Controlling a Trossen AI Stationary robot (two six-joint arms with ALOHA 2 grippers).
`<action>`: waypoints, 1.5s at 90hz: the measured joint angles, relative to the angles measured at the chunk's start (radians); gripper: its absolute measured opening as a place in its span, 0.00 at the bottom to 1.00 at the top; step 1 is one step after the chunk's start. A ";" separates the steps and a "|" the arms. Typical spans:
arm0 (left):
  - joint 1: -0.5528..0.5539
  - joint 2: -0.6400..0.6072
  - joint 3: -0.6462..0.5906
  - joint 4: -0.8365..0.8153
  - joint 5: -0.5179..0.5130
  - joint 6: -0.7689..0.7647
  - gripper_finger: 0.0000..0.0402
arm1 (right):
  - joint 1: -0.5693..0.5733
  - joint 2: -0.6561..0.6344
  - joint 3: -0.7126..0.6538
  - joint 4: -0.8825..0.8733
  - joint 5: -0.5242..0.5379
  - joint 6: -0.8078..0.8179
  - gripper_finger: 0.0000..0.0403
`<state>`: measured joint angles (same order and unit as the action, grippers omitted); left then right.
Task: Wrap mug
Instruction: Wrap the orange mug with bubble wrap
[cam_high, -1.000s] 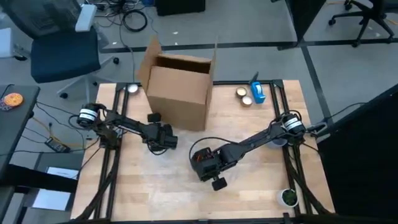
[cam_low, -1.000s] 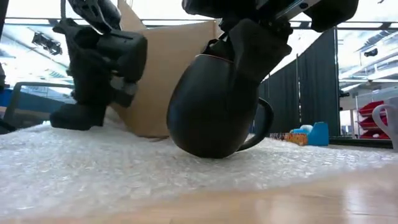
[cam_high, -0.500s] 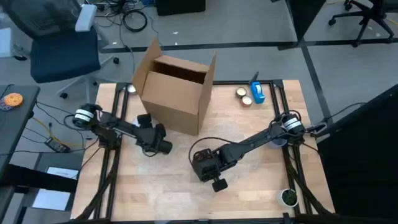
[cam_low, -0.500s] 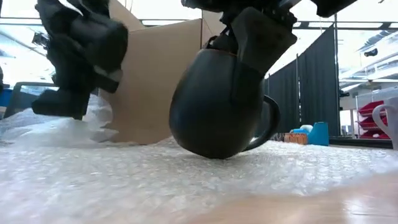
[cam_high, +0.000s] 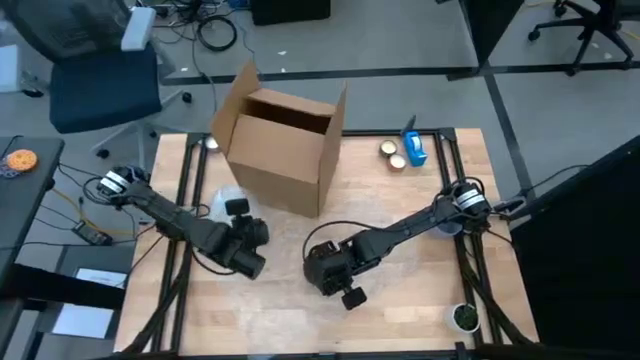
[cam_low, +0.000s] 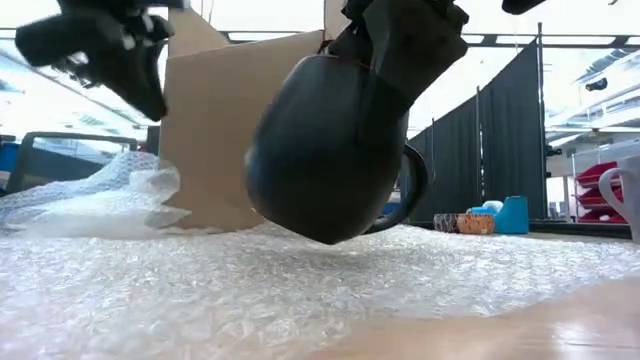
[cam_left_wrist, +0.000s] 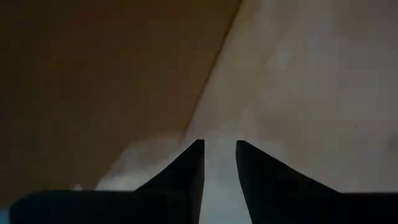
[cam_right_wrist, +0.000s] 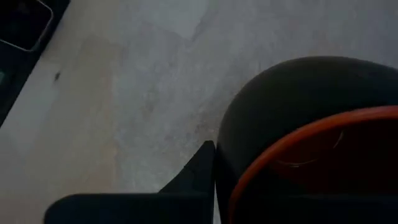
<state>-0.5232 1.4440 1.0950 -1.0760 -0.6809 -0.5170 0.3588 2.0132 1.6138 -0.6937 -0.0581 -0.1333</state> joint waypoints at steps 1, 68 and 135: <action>-0.002 0.001 0.000 0.017 0.001 0.010 0.19 | 0.000 0.000 0.000 0.000 0.000 0.000 0.01; -0.029 0.230 -0.001 0.681 0.153 0.324 0.19 | -0.012 -0.004 0.002 0.001 0.100 0.020 0.23; -0.079 0.241 -0.060 0.458 0.337 0.025 0.19 | 0.014 -0.003 0.000 0.054 0.099 -0.124 0.03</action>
<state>-0.6020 1.6852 1.0348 -0.6182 -0.3441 -0.4916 0.3729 2.0098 1.6138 -0.6396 0.0410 -0.2569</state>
